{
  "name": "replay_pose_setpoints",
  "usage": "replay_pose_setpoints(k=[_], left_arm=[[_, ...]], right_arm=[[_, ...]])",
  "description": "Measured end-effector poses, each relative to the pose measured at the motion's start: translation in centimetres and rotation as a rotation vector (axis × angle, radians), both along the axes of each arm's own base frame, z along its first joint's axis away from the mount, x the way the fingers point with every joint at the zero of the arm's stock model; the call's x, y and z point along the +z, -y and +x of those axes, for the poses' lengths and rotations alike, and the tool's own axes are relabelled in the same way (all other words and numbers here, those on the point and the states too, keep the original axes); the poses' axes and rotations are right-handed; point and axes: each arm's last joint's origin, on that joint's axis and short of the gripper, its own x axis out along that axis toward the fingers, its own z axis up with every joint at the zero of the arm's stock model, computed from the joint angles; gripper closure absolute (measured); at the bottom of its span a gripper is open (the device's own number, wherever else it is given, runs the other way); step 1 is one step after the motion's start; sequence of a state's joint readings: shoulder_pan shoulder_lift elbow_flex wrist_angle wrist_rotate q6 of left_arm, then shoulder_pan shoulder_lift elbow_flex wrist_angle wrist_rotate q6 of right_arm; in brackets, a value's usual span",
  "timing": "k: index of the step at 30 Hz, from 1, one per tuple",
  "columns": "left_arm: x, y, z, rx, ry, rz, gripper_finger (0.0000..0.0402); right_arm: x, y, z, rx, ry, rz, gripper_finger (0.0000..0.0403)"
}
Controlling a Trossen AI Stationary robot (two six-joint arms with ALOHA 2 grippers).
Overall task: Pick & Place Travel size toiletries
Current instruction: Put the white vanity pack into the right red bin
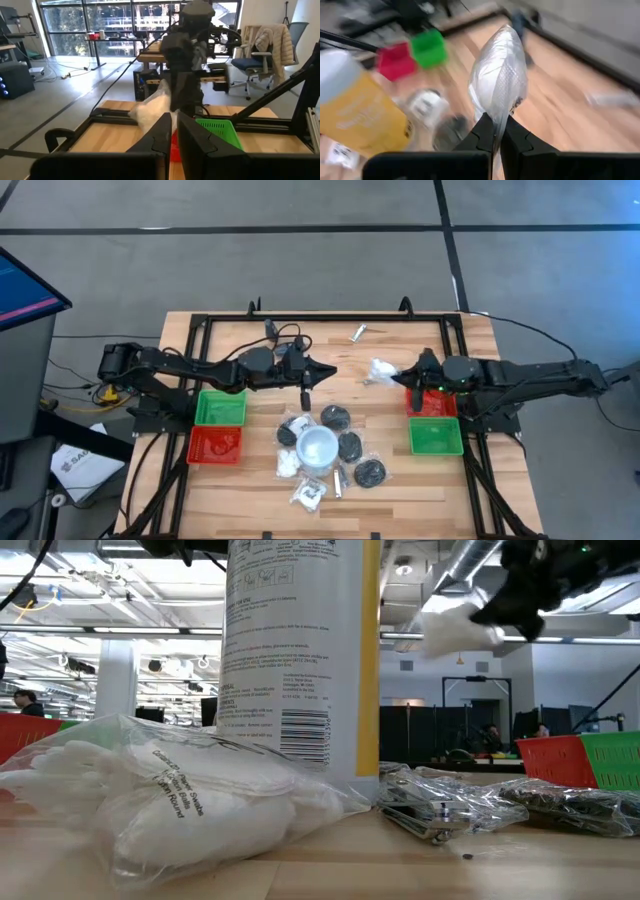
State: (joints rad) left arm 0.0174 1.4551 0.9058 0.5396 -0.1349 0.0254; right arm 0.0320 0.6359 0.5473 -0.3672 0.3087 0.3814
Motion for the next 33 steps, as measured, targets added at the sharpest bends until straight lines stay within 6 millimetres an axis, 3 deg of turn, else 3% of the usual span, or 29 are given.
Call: replay_pose_setpoints(k=[12,24,33], left_arm=[[0.0,0.0,0.0,0.001,-0.001,0.000,0.0380],[0.0,0.0,0.0,0.002,-0.001,0.000,0.0380],[0.0,0.0,0.0,0.002,-0.001,0.000,0.0380]], right_arm=[[2.2,0.4,-3.5,-0.197,-0.263,0.199,0.0401],[0.8,0.1,-6.3,-0.330,-0.538,0.426,0.0401],[0.3,-0.1,-7.3,-0.377,-0.652,0.517,0.0400]])
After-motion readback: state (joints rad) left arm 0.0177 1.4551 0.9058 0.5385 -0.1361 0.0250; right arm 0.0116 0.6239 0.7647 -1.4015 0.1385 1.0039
